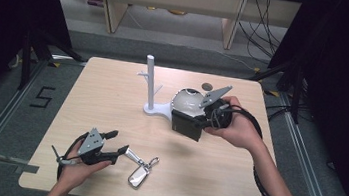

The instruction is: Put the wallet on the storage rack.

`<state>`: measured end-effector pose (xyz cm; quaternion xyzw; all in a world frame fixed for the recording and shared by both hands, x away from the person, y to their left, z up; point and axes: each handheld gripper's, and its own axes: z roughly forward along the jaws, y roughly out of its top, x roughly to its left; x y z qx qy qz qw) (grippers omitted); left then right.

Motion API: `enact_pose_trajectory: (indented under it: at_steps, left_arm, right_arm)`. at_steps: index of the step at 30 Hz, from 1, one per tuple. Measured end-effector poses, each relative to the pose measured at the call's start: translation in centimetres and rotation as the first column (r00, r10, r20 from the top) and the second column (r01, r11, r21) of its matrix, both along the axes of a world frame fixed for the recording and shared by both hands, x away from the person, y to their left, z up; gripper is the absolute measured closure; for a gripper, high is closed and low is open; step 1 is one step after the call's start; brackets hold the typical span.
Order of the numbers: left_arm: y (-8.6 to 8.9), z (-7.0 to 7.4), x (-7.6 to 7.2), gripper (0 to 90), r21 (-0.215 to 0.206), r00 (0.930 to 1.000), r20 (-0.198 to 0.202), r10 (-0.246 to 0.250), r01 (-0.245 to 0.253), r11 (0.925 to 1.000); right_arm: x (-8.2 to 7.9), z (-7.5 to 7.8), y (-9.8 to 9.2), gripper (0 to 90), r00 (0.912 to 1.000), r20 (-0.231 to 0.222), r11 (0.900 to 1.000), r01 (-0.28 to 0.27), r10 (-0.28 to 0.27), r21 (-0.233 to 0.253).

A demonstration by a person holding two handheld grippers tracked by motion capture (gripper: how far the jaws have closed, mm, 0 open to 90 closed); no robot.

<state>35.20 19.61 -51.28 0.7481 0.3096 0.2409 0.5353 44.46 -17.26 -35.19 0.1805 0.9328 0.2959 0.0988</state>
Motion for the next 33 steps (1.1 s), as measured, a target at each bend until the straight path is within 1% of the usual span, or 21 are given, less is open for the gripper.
enact_pose_trajectory:
  at_steps: [1, 2, 3, 5, 6, 7, 10, 11, 13, 17, 18, 19, 20, 22, 24, 25, 27, 28, 29, 32, 33]
  left_arm:
    - [0.0, 0.0, 0.0, 32.8, -0.001, 1.0000, 0.000, 0.000, 0.000, 1.0000]
    - [0.0, 0.0, 0.0, 32.7, -0.002, 1.0000, -0.001, 0.001, -0.001, 1.0000]
    - [0.0, -0.1, 0.0, 32.8, -0.002, 1.0000, -0.001, 0.002, -0.002, 1.0000]
    - [0.1, -0.1, 0.0, 32.8, -0.003, 1.0000, -0.002, 0.003, -0.003, 1.0000]
    - [0.0, -0.2, 0.0, 32.8, -0.016, 1.0000, 0.001, 0.002, -0.002, 0.9999]
    - [0.1, -0.2, 0.0, 32.8, -0.007, 1.0000, -0.001, 0.006, -0.006, 1.0000]
    - [0.1, -0.2, -0.1, 32.7, -0.003, 0.9999, -0.002, 0.013, -0.013, 0.9999]
    - [0.1, -0.2, -0.1, 32.7, -0.003, 0.9999, -0.002, 0.013, -0.013, 0.9999]
    - [0.2, -0.2, -0.1, 32.7, -0.004, 0.9999, -0.001, 0.015, -0.015, 0.9999]
    - [0.2, -0.2, -0.1, 32.8, -0.004, 0.9998, -0.002, 0.017, -0.017, 0.9998]
    - [0.2, -0.2, -0.1, 32.7, -0.005, 0.9998, -0.002, 0.018, -0.018, 0.9998]
    - [0.2, -0.2, -0.1, 32.8, -0.006, 0.9999, -0.004, 0.017, -0.017, 0.9998]
    - [0.2, -0.2, -0.1, 32.7, -0.005, 0.9998, -0.005, 0.019, -0.019, 0.9998]
    - [0.1, -0.3, -0.1, 32.8, -0.014, 0.9999, 0.001, 0.013, -0.013, 0.9998]
    - [0.1, -0.2, -0.2, 32.7, -0.005, 0.9998, -0.003, 0.018, -0.018, 0.9998]
    - [0.1, -0.2, -0.2, 32.8, -0.005, 0.9998, -0.003, 0.018, -0.018, 0.9998]
    - [0.1, -0.2, -0.2, 32.8, -0.006, 0.9998, -0.003, 0.018, -0.018, 0.9998]
    - [0.1, -0.2, -0.2, 32.8, -0.006, 0.9998, -0.003, 0.018, -0.018, 0.9998]
    - [0.1, -0.3, -0.2, 32.7, -0.007, 0.9998, -0.003, 0.019, -0.019, 0.9998]
    - [0.1, -0.3, -0.1, 32.7, -0.017, 0.9999, 0.002, 0.014, -0.014, 0.9998]
    - [0.1, -0.3, -0.2, 32.7, -0.010, 0.9998, -0.001, 0.018, -0.018, 0.9998]
  right_arm:
    - [0.1, 0.0, -0.1, 76.8, 1.0000, 0.005, 1.000, -0.007, 0.007, 0.005]
    - [0.1, 0.1, -0.1, 76.9, 1.0000, -0.005, 1.000, 0.000, 0.000, 0.004]
    - [0.3, 0.2, -0.2, 76.9, 0.9999, 0.010, 1.000, 0.004, -0.004, 0.006]
    - [0.2, 0.3, -0.2, 76.8, 1.0000, 0.000, 1.000, 0.007, -0.007, 0.010]
    - [0.3, 0.4, -0.3, 76.8, 0.9998, 0.000, 1.000, 0.018, -0.018, 0.011]
    - [0.4, 0.5, -0.4, 76.8, 0.9999, 0.002, 1.000, 0.011, -0.011, 0.013]
    - [0.5, 0.6, -0.5, 76.8, 0.9998, 0.011, 1.000, 0.016, -0.016, 0.021]
    - [0.6, 0.6, -0.5, 76.9, 0.9999, 0.011, 1.000, 0.008, -0.008, 0.027]
    - [0.6, 0.8, -0.6, 76.9, 0.9996, 0.016, 0.999, 0.022, -0.022, 0.030]
    - [0.7, 0.9, -0.7, 76.8, 0.9996, 0.019, 0.999, 0.018, -0.018, 0.034]
    - [0.7, 1.1, -0.8, 76.9, 0.9994, 0.009, 0.999, 0.032, -0.032, 0.036]
    - [0.8, 1.2, -0.8, 76.9, 0.9997, 0.016, 0.999, 0.018, -0.019, 0.036]
    - [0.9, 1.3, -0.9, 76.9, 0.9994, 0.028, 0.999, 0.019, -0.020, 0.041]
    - [0.9, 1.5, -0.9, 76.9, 0.9991, 0.022, 0.998, 0.034, -0.035, 0.043]
    - [1.0, 1.7, -1.0, 76.9, 0.9989, 0.023, 0.998, 0.040, -0.041, 0.049]
    - [1.2, 1.8, -1.0, 76.8, 0.9992, 0.030, 0.999, 0.026, -0.028, 0.047]
    - [1.2, 1.8, -1.0, 76.9, 0.9992, 0.024, 0.998, 0.030, -0.032, 0.054]
    - [1.3, 2.0, -1.1, 76.9, 0.9990, 0.037, 0.998, 0.025, -0.027, 0.050]
    - [1.4, 2.1, -1.1, 76.9, 0.9991, 0.028, 0.998, 0.029, -0.030, 0.057]
    - [1.6, 2.3, -1.2, 76.9, 0.9986, 0.035, 0.997, 0.037, -0.039, 0.064]
    - [1.6, 2.4, -1.3, 76.9, 0.9986, 0.024, 0.997, 0.045, -0.046, 0.064]
